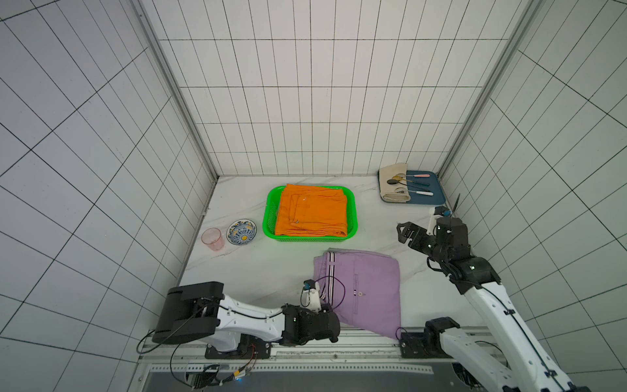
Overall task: Put the folded long pants in the basket
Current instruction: Pick up the long pant at the center of the board.
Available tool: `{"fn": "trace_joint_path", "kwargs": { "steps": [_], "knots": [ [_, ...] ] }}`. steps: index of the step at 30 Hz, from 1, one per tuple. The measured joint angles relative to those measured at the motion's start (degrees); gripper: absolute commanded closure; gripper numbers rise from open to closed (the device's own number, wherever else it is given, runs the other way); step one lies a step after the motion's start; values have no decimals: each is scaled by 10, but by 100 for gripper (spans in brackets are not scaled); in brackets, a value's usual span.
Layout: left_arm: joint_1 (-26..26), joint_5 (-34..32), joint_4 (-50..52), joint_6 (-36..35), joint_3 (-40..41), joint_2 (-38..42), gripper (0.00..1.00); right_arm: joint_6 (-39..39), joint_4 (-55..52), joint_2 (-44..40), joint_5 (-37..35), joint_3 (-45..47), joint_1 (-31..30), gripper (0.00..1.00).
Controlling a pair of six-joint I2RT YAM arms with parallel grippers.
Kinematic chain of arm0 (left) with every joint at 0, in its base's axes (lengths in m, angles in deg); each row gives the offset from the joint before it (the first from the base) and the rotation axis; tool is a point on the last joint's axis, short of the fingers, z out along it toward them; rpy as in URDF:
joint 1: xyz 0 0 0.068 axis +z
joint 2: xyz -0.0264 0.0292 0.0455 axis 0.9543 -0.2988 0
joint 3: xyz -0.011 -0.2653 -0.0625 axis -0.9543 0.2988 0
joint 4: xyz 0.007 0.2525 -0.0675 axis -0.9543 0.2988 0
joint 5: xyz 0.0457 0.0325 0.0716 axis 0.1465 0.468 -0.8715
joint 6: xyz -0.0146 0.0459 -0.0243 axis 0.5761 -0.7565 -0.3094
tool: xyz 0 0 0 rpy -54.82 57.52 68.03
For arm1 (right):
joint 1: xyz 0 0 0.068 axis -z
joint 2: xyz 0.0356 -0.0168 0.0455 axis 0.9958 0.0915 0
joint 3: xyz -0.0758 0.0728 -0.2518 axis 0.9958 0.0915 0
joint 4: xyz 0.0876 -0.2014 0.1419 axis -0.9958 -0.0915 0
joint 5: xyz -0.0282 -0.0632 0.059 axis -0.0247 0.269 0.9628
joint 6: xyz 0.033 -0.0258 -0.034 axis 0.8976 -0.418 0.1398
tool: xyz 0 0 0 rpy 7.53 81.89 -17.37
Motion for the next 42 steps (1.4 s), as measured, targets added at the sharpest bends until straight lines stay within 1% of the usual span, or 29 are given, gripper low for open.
{"fn": "trace_joint_path", "kwargs": {
  "steps": [3,6,7,8,10,12,14,15,16,17,19,22,26,27,28,29,30,32,34,36,38,40,42],
  "knots": [
    [-2,-25,23,40,73,94,100,10,29,48,51,29,1,1],
    [-2,-45,76,66,109,179,100,25,69,86,101,69,0,1],
    [-2,-51,100,71,113,205,98,31,81,94,115,85,-5,1],
    [-2,-56,120,73,115,226,93,37,91,100,124,98,-12,1],
    [-2,-64,150,72,117,268,79,49,102,105,133,116,-36,0],
    [-2,-71,174,67,118,307,57,61,112,104,138,125,-70,0],
    [-2,-77,198,61,118,341,29,74,125,104,135,129,-113,0],
    [-2,-79,209,60,117,356,20,81,131,104,134,130,-133,0],
    [-2,-81,223,61,117,371,14,87,136,104,134,132,-151,0],
    [-2,-85,236,61,117,386,10,94,145,107,133,134,-168,0],
    [-2,-91,264,60,117,414,9,104,166,122,136,141,-185,0],
    [-2,-103,317,58,109,455,8,115,191,163,133,152,-187,0],
    [-2,-140,397,58,82,506,8,130,230,224,137,170,-192,6],
    [-2,-149,416,58,76,520,6,132,240,236,139,171,-195,7],
    [-2,-159,436,59,71,536,4,134,259,245,139,170,-199,10],
    [-2,-169,457,59,66,553,3,136,271,254,141,170,-205,17],
    [-2,-175,471,56,63,568,3,138,286,262,141,170,-210,27],
    [0,-193,506,49,55,608,3,140,308,283,145,169,-217,57],
    [2,-202,530,31,48,649,3,144,315,301,146,169,-221,79],
    [6,-205,539,2,43,691,3,145,316,309,146,169,-221,88],
    [13,-200,534,-38,39,726,3,144,317,307,145,169,-222,92],
    [23,-184,509,-78,38,725,3,144,311,298,141,169,-223,93],
    [44,-151,457,-119,41,703,3,141,304,284,134,169,-223,94]
  ]
}}
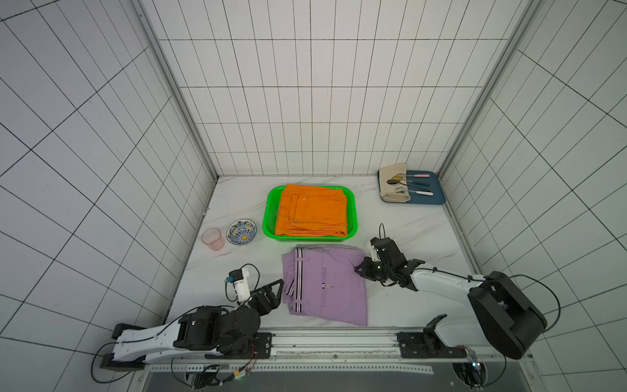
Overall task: Put the folded long pants in the basket
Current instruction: Pick up the long pant at the center of the board.
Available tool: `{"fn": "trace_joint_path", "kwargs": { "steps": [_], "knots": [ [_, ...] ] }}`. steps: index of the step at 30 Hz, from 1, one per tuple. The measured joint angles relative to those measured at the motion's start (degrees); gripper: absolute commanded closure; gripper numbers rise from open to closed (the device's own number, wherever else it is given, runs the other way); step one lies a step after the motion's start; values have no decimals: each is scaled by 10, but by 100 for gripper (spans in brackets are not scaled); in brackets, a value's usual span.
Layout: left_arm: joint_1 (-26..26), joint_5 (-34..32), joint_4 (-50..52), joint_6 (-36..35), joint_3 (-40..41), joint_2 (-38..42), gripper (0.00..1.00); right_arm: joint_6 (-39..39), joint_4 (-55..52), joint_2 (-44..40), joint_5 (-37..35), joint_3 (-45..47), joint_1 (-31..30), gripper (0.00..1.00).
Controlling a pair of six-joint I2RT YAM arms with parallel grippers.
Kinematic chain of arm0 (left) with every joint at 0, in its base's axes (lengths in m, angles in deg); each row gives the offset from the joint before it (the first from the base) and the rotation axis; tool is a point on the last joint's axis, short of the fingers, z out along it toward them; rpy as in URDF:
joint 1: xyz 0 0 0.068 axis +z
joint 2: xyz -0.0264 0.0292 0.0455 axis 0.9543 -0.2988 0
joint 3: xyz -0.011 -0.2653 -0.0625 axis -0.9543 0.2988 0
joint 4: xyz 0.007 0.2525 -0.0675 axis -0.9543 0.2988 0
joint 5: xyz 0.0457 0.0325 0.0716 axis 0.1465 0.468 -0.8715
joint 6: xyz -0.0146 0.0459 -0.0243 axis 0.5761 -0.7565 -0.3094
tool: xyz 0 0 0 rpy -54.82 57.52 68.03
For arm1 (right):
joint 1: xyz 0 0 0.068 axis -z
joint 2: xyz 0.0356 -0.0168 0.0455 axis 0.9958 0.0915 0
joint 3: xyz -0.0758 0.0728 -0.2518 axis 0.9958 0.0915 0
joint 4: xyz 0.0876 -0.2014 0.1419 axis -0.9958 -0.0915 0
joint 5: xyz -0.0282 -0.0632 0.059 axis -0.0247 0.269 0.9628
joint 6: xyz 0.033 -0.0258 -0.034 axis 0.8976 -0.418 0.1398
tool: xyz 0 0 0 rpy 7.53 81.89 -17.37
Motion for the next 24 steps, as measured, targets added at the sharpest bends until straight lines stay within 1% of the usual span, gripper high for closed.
{"fn": "trace_joint_path", "kwargs": {
  "steps": [1,3,4,5,7,8,10,11,12,14,17,19,21,24],
  "knots": [
    [22,26,-35,-19,4,-21,3,-2,-4,-7,-4,0,0,95],
    [92,95,-105,-56,15,-74,3,-7,-11,-17,-14,0,0,96],
    [145,144,-147,-72,23,-106,5,-10,-16,-20,-19,0,0,97],
    [209,204,-195,-84,36,-140,8,-12,-21,-22,-24,0,0,97],
    [347,320,-280,-104,67,-208,9,-18,-32,-23,-33,0,0,98],
    [415,374,-305,-117,80,-242,9,-21,-36,-23,-36,0,0,99],
    [509,449,-325,-139,92,-288,8,-25,-41,-23,-41,-2,0,100],
    [539,481,-337,-149,96,-304,9,-27,-44,-22,-42,-4,0,100],
    [555,505,-348,-159,97,-316,9,-30,-47,-21,-42,-6,0,100],
    [567,550,-376,-177,99,-337,8,-34,-52,-13,-42,-14,0,100],
    [568,591,-422,-195,107,-364,8,-38,-56,-5,-42,-23,0,100],
    [568,606,-462,-202,115,-383,8,-42,-56,-4,-42,-25,0,100],
    [568,618,-507,-207,121,-410,11,-44,-56,-4,-42,-25,0,100],
    [568,631,-558,-214,120,-461,19,-47,-57,-2,-42,-27,0,100]
  ]
}}
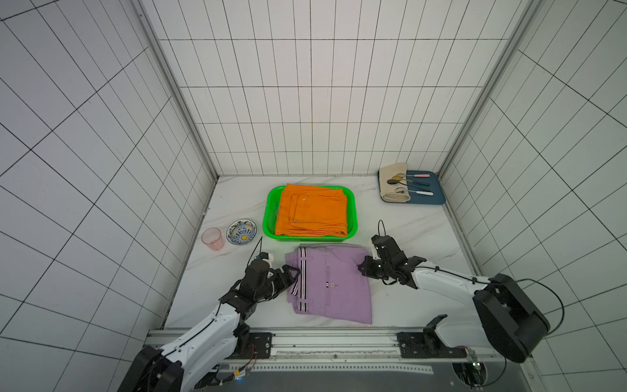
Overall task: Put the folded long pants in the basket
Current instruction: Pick up the long pant at the center of the board, then place the long pant in the basket.
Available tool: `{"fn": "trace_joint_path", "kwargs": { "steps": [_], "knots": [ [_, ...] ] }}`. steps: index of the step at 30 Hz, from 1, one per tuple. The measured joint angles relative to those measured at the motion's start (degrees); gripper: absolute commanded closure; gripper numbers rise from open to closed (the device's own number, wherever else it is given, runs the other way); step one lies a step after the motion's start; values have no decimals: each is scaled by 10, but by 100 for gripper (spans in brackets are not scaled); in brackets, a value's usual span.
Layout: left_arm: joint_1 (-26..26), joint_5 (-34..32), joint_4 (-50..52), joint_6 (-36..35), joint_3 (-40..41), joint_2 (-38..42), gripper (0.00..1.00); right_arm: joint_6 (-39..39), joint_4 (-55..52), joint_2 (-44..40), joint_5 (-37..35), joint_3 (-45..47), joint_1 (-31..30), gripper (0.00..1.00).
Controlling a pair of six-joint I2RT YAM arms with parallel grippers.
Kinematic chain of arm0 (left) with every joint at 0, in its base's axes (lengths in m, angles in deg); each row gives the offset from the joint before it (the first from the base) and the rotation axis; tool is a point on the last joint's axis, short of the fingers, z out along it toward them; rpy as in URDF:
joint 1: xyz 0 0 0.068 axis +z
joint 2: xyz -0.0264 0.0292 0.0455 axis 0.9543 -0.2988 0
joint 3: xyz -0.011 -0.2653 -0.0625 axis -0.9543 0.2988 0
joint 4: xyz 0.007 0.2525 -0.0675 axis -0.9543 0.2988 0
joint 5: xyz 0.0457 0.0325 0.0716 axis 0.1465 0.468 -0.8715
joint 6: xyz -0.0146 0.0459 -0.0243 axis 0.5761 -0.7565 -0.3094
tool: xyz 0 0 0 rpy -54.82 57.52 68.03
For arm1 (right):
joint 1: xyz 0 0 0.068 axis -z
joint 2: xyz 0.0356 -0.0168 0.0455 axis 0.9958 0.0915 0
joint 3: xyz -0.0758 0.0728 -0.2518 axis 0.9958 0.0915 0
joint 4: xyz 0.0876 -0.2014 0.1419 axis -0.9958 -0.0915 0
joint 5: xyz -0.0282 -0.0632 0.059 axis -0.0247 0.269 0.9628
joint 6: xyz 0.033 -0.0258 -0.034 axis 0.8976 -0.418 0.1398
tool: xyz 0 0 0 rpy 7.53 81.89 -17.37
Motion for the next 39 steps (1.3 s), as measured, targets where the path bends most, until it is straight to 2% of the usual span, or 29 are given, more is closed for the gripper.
{"fn": "trace_joint_path", "kwargs": {
  "steps": [4,5,7,9,10,15,19,22,25,30,32,35,39],
  "knots": [
    [-9,14,-88,-3,-4,-88,32,-2,-2,16,3,-13,-2,100],
    [-14,16,-111,-3,-7,-112,41,-2,-2,21,3,-17,-4,100],
    [-20,19,-150,-2,-11,-159,65,-4,-1,26,3,-20,-5,100],
    [-22,21,-184,-2,-13,-205,96,-4,-1,26,2,-20,-7,100],
    [-22,22,-196,-1,-14,-222,100,-5,-1,26,1,-20,-8,100],
    [-23,30,-224,-1,-23,-251,100,-11,-9,17,-13,-20,-11,100],
    [-25,24,-162,1,-27,-205,100,-15,-23,-7,-26,-23,-28,100],
    [-35,10,-54,2,-32,-111,100,-16,-56,-33,-33,-37,-56,100],
    [-52,-6,83,6,-56,24,100,-15,-104,-73,-43,-67,-94,100],
    [-66,-37,283,9,-142,248,100,-11,-179,-161,-68,-127,-147,100],
    [-63,-47,338,7,-187,293,100,-12,-216,-181,-79,-168,-155,100],
    [-49,-52,401,-6,-283,270,100,-23,-275,-186,-96,-263,-157,100],
    [-29,-39,435,-38,-426,132,100,-52,-340,-160,-104,-403,-143,100]
  ]
}}
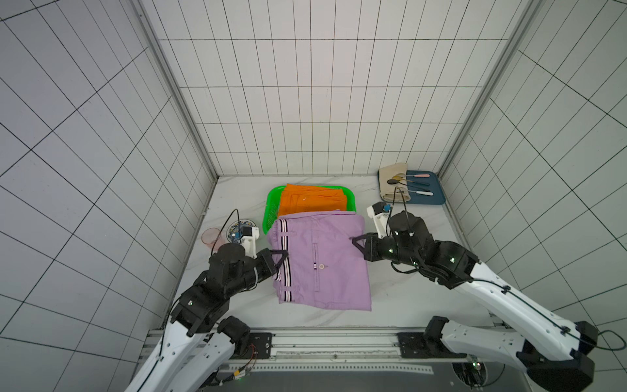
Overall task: Put the folded long pants in the basket
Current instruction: Place the long pant in the basket.
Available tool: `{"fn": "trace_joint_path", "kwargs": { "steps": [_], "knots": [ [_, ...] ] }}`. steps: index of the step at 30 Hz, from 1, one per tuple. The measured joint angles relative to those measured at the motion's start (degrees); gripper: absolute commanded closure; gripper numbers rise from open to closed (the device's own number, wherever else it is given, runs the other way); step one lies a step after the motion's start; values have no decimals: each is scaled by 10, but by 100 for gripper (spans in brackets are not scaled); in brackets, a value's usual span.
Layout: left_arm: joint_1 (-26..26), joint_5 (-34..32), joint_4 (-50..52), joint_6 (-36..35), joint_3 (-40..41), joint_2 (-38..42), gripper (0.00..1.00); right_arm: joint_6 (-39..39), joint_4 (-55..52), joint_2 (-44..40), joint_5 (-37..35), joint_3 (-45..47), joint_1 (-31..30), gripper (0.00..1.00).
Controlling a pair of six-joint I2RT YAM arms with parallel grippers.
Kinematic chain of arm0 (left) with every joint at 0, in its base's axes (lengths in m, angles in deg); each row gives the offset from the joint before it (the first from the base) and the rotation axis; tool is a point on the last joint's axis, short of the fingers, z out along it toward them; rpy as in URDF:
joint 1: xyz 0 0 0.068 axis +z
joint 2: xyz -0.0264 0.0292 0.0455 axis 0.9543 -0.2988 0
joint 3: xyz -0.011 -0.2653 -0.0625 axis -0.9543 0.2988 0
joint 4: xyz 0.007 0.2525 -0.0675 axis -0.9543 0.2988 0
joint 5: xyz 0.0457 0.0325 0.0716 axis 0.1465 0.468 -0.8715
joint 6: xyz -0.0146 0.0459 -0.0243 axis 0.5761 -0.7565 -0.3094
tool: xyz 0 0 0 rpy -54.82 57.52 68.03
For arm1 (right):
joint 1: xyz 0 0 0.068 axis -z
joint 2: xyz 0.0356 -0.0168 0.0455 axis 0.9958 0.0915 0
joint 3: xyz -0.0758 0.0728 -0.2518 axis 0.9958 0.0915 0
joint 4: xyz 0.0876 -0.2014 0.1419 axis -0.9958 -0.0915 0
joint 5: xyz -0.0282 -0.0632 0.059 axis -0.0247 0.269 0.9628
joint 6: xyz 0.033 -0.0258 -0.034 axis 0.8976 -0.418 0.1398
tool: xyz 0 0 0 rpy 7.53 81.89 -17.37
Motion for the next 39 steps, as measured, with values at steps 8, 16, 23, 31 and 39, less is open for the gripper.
{"fn": "trace_joint_path", "kwargs": {
  "steps": [8,16,23,31,39],
  "knots": [
    [54,8,46,-56,-250,-252,100,-48,-55,143,86,-199,148,100],
    [165,73,54,-87,-364,-438,100,-73,-58,329,156,-327,213,100],
    [199,120,45,-107,-429,-599,100,-94,-49,461,184,-399,250,100],
    [239,162,20,-110,-421,-724,100,-106,-5,601,216,-403,262,100],
    [246,178,4,-118,-421,-764,100,-119,12,650,230,-403,271,100]
  ]
}}
